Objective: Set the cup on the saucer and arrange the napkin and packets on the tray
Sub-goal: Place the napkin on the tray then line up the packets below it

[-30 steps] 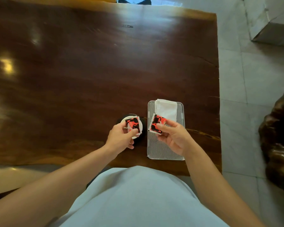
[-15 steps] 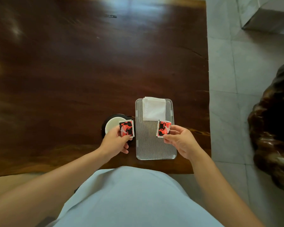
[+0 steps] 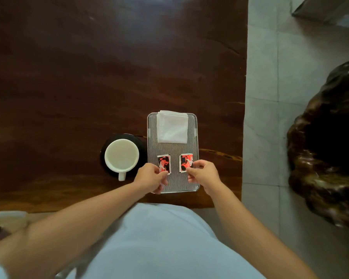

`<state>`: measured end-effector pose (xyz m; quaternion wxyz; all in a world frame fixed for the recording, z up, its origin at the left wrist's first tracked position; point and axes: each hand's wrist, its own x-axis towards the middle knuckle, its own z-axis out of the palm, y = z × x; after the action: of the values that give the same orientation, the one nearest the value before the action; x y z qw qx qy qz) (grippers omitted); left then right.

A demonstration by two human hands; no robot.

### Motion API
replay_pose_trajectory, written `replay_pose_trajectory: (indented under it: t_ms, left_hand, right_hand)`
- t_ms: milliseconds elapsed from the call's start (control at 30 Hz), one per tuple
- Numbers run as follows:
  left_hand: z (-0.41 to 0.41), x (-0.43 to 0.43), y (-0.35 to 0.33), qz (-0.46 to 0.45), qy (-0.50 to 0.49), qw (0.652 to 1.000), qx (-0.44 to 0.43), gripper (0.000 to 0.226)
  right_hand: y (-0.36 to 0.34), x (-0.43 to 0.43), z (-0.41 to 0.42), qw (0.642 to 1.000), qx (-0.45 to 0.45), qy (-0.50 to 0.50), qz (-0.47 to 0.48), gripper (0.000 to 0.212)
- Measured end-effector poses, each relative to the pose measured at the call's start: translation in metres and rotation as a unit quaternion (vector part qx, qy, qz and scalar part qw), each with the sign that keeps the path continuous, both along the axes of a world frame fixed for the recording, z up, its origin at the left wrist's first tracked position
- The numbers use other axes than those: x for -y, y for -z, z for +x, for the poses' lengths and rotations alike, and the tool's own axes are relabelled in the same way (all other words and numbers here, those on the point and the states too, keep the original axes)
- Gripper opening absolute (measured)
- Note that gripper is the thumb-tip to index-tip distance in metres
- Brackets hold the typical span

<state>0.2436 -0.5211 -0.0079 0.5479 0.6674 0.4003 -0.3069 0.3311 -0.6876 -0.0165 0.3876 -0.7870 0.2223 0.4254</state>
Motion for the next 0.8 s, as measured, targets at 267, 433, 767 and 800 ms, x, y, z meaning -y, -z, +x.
replay_pose_trajectory:
  t_ms: [267, 433, 767, 800]
  left_hand:
    - [0.011, -0.003, 0.015, -0.018, -0.009, 0.998, -0.053, 0.016]
    - [0.015, -0.013, 0.019, 0.047, 0.086, 0.994, -0.044, 0.018]
    - [0.018, -0.017, 0.016, 0.189, 0.292, 0.937, -0.031, 0.029]
    - [0.018, -0.017, 0.016, 0.201, 0.306, 0.930, -0.021, 0.030]
  right_hand:
    - [0.012, 0.002, 0.005, 0.995, 0.003, -0.084, -0.053, 0.030]
    - [0.012, -0.002, 0.007, 0.982, 0.039, -0.155, -0.099, 0.023]
    - [0.002, -0.005, 0.002, 0.967, 0.058, -0.217, -0.120, 0.031]
    - [0.001, -0.004, 0.002, 0.966, 0.059, -0.220, -0.122, 0.031]
